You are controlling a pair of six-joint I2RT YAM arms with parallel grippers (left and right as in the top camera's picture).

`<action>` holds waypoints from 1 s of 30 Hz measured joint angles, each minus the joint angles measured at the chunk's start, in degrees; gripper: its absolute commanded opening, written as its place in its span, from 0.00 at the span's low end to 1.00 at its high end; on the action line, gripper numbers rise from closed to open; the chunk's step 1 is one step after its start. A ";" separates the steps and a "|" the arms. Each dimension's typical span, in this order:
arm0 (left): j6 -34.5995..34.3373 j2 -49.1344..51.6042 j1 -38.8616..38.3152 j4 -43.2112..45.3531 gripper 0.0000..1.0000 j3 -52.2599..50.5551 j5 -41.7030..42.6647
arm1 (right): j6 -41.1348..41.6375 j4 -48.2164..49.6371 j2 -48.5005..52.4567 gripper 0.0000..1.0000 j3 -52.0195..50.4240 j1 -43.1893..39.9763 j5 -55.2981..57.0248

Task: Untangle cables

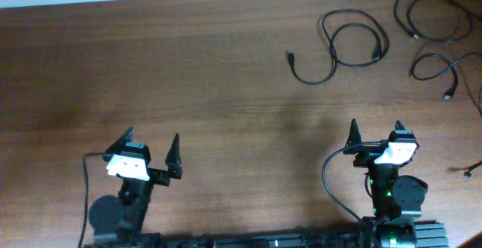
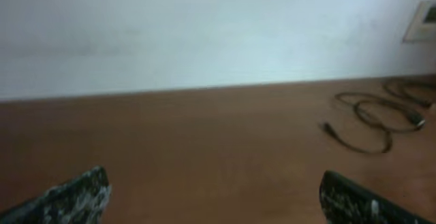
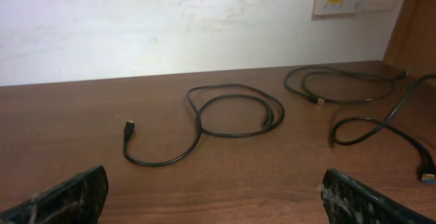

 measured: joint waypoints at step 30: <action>2.23 -8.41 0.09 6.36 0.99 -14.43 -11.02 | -0.11 0.00 -0.07 0.99 0.00 0.00 -0.02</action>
